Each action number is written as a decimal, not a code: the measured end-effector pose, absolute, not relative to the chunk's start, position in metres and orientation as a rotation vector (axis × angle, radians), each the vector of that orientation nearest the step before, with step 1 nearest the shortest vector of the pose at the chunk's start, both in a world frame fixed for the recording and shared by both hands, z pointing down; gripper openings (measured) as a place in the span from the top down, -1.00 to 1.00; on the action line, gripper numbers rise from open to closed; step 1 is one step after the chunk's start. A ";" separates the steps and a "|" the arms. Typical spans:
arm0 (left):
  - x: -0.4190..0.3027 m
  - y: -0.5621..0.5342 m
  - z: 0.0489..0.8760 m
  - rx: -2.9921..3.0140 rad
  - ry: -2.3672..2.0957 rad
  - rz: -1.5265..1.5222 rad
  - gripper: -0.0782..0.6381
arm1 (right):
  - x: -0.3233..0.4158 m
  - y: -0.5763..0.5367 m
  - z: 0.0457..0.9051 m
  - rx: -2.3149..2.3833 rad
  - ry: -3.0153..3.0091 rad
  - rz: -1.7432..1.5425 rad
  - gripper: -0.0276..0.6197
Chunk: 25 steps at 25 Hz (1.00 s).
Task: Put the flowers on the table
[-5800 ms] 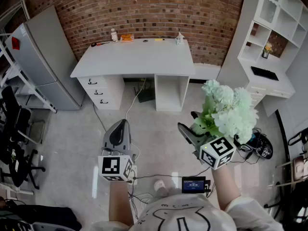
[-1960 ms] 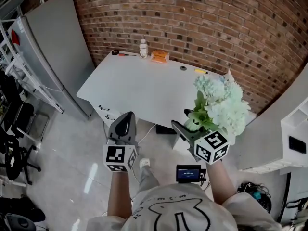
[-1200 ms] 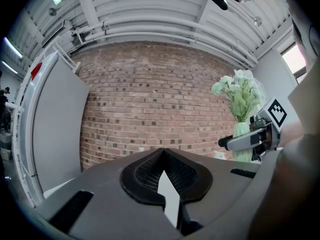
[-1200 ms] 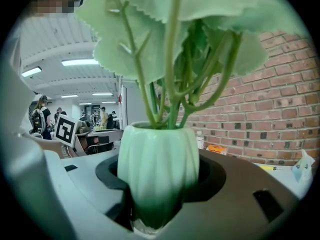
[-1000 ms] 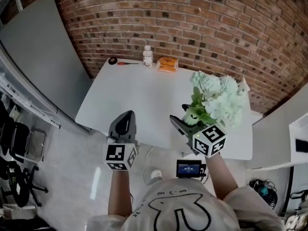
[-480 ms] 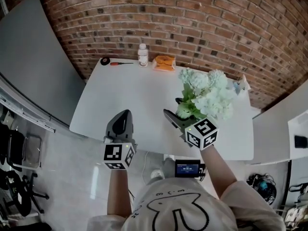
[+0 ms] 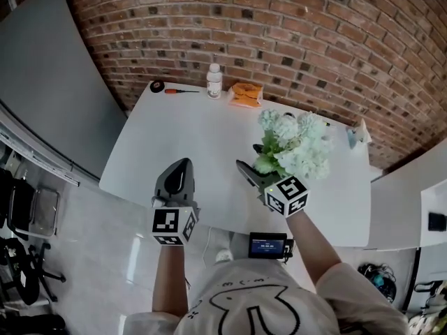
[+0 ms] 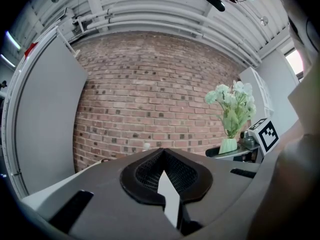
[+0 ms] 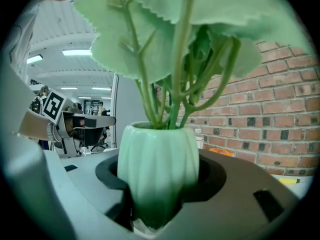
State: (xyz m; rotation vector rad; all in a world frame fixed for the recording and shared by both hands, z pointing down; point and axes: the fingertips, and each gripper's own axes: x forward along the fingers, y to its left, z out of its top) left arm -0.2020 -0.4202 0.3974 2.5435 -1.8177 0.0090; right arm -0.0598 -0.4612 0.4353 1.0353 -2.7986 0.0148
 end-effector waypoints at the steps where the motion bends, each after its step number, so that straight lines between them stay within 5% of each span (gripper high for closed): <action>1: -0.202 -0.420 0.399 2.544 -1.819 0.015 0.76 | -0.059 -0.464 0.441 1.039 -2.800 0.015 0.08; 25: -0.175 -0.463 0.443 2.532 -1.802 0.097 0.76 | -0.052 -0.537 0.535 1.048 -2.684 0.007 0.08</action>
